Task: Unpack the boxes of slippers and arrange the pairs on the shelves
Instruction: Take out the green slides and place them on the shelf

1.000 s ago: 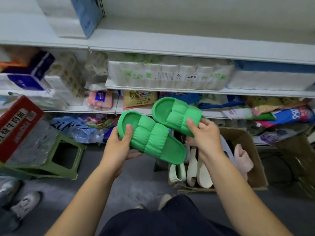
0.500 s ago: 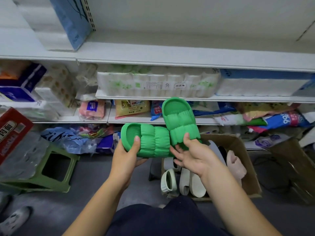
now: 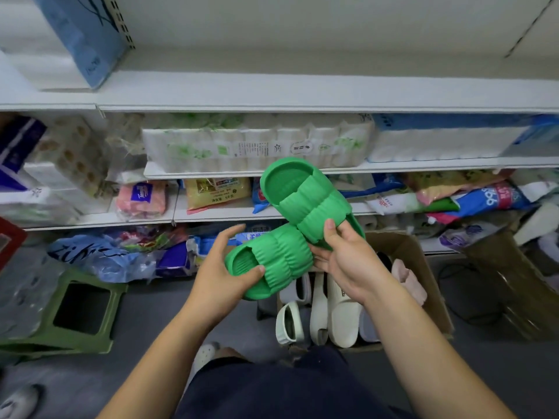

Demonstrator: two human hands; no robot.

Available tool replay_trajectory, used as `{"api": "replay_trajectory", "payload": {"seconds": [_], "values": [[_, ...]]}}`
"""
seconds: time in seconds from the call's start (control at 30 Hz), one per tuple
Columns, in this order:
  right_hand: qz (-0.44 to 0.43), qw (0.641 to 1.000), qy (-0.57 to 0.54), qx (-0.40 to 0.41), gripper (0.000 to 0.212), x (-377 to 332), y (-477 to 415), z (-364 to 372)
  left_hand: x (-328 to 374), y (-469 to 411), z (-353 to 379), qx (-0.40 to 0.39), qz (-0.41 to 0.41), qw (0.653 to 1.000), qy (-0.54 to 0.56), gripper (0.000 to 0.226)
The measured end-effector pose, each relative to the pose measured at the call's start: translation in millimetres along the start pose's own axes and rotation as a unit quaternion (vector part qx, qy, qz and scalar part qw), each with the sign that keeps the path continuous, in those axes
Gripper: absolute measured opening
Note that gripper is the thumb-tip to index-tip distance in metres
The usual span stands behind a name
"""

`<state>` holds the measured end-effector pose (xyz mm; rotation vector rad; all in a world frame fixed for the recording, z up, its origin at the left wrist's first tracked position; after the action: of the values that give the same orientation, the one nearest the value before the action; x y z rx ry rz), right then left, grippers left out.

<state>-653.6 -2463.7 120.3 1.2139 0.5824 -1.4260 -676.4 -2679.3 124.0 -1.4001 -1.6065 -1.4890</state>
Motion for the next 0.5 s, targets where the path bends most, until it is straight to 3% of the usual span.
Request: {"api": "replay_trajectory", "payload": {"seconds": [0.13, 0.23, 0.37, 0.5], "values": [[-0.021, 1.000, 0.011, -0.006, 0.033, -9.1, -8.1, 11.4, 24.2, -16.8, -14.0, 0.101, 0.048, 0.993, -0.030, 0.014], [-0.056, 0.993, 0.108, -0.014, 0.027, -26.3, -18.9, 19.8, 46.1, -37.7, -33.7, 0.136, 0.098, 0.982, -0.082, 0.039], [-0.151, 0.945, 0.290, -0.030, 0.020, -63.7, -39.4, 43.5, 80.2, -70.6, -66.5, 0.115, 0.147, 0.969, -0.160, 0.048], [-0.158, 0.945, 0.284, -0.037, 0.026, -74.3, -59.0, 87.7, 107.6, -91.3, -95.2, 0.116, 0.199, 0.956, -0.182, 0.043]]}}
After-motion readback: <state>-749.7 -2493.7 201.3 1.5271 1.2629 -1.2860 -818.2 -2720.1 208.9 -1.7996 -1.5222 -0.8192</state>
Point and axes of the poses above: each hand's wrist, its own y-axis away from the middle knuckle, its own z-axis out of the palm, x = y × z, the point moved 6 cm from there along -y, towards the middle knuckle, and after that the axes turned 12 degrees about -z, right-handed, at the moved point
